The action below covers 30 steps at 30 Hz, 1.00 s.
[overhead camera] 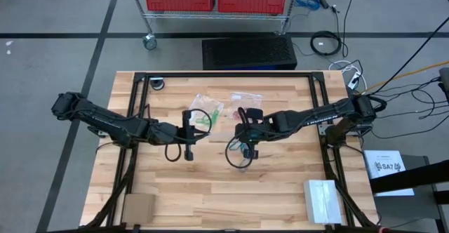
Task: Sort rubber bands
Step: Open the bottom transparent zip bag
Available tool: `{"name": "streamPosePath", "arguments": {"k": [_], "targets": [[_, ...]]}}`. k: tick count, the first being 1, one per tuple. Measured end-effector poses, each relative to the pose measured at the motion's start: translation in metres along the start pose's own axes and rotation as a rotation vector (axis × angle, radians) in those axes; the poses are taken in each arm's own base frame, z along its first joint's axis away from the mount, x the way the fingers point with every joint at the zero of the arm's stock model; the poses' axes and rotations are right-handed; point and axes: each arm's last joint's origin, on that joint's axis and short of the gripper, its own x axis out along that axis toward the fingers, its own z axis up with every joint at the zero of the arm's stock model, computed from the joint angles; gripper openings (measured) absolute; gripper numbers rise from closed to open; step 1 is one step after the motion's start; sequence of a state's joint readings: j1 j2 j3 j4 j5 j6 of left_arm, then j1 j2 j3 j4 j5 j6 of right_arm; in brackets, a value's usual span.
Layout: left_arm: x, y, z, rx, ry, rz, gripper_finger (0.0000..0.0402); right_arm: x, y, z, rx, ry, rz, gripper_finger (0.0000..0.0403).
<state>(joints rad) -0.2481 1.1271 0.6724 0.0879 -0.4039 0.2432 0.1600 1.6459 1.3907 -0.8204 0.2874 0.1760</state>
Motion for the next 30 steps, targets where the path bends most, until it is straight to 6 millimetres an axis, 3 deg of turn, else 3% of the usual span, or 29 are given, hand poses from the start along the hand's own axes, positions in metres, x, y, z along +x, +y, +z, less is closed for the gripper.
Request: {"name": "streamPosePath", "arguments": {"k": [12,19,26,30], "targets": [[0.0,0.0,0.0,0.0,0.001,0.004,0.0002,-0.01,-0.004,0.002,0.061,-0.052,-0.045,0.0105],[0.0,0.0,0.0,0.0,0.001,0.003,0.0002,-0.02,0.003,0.005,0.027,-0.118,-0.019,0.0155],[0.0,0.0,0.0,0.0,0.0,0.003,0.0002,-0.023,0.005,0.016,-0.014,-0.241,-0.077,0.0157],[0.0,0.0,0.0,0.0,0.0,0.003,0.0002,-0.02,0.004,0.018,-0.065,-0.255,-0.084,0.0133]]}}
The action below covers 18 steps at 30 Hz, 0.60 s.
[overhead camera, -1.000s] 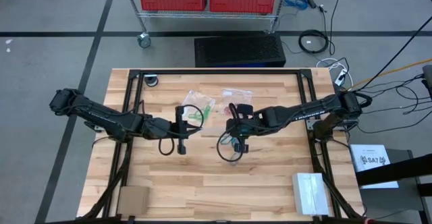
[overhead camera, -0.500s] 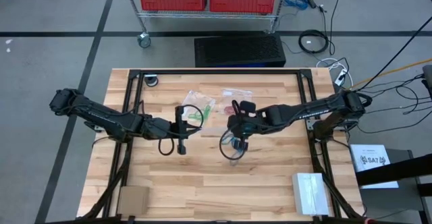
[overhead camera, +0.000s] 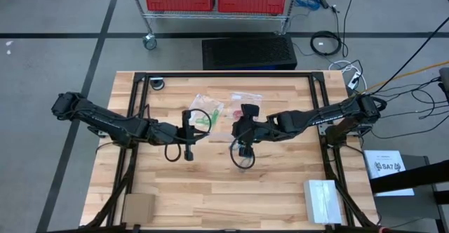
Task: Sort rubber bands
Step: Open the bottom transparent zip bag
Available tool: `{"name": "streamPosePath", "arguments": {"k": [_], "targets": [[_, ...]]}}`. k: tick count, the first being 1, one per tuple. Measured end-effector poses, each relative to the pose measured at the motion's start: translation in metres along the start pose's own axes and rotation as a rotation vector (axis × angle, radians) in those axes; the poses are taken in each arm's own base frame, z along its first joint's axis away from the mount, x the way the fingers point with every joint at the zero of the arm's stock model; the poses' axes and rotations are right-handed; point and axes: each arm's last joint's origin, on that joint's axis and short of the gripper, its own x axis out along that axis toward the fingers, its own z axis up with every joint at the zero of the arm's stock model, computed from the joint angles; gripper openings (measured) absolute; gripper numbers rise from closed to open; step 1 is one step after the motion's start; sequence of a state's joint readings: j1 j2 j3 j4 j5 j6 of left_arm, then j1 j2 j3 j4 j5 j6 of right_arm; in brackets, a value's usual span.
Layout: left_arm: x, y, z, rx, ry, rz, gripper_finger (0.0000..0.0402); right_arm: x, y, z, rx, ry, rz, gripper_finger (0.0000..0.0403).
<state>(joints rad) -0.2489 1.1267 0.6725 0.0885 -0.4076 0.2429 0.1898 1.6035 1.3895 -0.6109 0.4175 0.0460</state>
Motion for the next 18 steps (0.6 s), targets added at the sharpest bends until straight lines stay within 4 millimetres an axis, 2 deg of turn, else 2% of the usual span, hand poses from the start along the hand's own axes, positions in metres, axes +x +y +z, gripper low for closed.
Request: {"name": "streamPosePath", "arguments": {"k": [7,15,18], "targets": [[0.0,0.0,0.0,0.0,0.0,0.0,0.0002,0.004,0.002,0.009,-0.02,-0.083,0.0,0.0015],[0.0,0.0,0.0,0.0,-0.001,-0.001,0.0002,0.029,0.009,0.005,-0.082,-0.048,0.017,0.0002],[0.0,0.0,0.0,0.0,0.0,-0.002,0.0002,0.031,0.006,0.006,-0.074,-0.055,0.015,0.0001]]}}
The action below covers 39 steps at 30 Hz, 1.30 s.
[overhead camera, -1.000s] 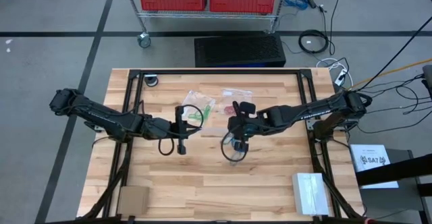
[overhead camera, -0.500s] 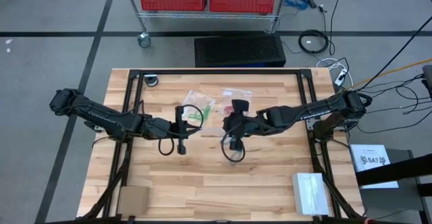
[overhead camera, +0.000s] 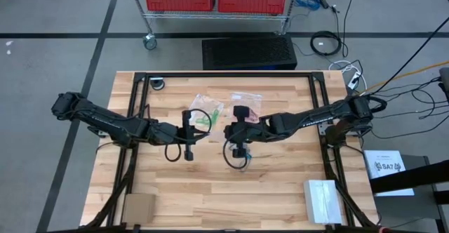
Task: Sort rubber bands
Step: Open the bottom transparent zip bag
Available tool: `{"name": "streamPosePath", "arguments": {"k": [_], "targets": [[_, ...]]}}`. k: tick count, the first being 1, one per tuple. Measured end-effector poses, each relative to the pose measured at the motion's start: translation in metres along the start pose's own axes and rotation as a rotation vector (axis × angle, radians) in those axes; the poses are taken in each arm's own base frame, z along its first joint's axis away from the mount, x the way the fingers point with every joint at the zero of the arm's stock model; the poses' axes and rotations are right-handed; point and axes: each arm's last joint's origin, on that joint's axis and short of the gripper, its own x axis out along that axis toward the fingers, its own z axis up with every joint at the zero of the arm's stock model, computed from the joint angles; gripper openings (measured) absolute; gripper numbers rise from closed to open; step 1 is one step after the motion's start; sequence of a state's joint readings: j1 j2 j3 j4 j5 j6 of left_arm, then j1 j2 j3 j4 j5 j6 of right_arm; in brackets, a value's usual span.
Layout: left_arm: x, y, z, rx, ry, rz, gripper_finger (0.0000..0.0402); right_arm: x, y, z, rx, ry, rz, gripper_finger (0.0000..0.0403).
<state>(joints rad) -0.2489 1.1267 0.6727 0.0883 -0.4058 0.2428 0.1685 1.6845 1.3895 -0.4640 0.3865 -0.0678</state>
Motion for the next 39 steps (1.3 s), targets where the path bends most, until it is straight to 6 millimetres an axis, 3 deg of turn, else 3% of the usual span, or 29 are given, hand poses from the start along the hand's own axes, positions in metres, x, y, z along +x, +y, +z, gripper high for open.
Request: {"name": "streamPosePath", "arguments": {"k": [26,39], "targets": [[0.0,0.0,0.0,0.0,-0.001,-0.004,0.0002,-0.014,0.013,0.01,-0.008,-0.062,0.022,0.0],[0.0,0.0,0.0,0.0,0.001,0.003,0.0002,-0.004,0.007,0.006,0.016,-0.03,0.016,0.0]]}}
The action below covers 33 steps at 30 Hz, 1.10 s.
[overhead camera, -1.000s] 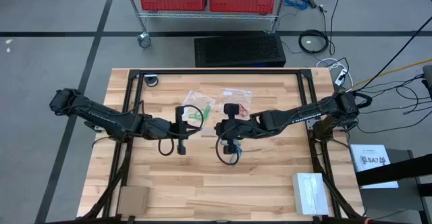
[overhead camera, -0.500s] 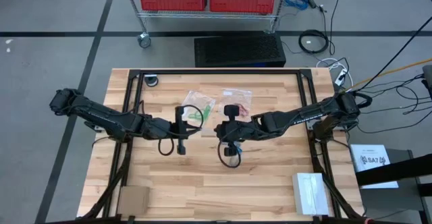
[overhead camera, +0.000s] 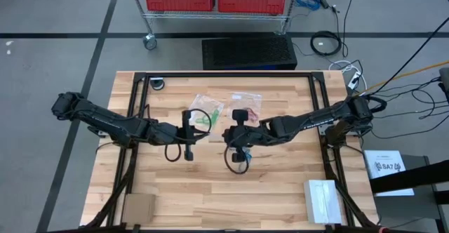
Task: Sort rubber bands
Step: Open the bottom transparent zip bag
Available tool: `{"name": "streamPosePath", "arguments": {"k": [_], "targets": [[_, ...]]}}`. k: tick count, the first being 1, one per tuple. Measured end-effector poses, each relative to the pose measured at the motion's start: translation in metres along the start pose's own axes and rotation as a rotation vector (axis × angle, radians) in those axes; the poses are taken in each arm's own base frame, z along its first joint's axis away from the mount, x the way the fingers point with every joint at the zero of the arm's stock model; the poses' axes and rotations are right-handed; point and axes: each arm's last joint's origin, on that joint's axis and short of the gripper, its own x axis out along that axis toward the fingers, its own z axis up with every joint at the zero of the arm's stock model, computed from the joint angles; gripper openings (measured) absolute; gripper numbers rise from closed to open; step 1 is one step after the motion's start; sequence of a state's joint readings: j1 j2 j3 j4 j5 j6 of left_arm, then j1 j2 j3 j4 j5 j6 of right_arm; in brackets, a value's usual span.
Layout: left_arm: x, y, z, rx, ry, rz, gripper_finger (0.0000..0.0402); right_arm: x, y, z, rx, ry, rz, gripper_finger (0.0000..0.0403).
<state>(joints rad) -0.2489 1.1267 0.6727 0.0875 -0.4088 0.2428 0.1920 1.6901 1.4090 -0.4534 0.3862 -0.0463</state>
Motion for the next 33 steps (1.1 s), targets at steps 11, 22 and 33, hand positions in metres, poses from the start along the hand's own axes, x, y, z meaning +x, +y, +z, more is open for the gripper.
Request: {"name": "streamPosePath", "arguments": {"k": [11,22,33], "targets": [[0.0,0.0,0.0,0.0,0.0,-0.001,0.0002,0.0016,-0.0038,-0.0003,0.015,0.003,-0.008,0.0],[0.0,0.0,0.0,0.0,-0.001,-0.001,0.0002,0.0014,-0.0021,0.001,0.019,-0.011,0.039,0.0],[0.0,-0.0002,0.0001,0.0,-0.003,-0.008,0.0002,0.008,0.0002,-0.0006,0.011,-0.003,0.023,0.0]]}}
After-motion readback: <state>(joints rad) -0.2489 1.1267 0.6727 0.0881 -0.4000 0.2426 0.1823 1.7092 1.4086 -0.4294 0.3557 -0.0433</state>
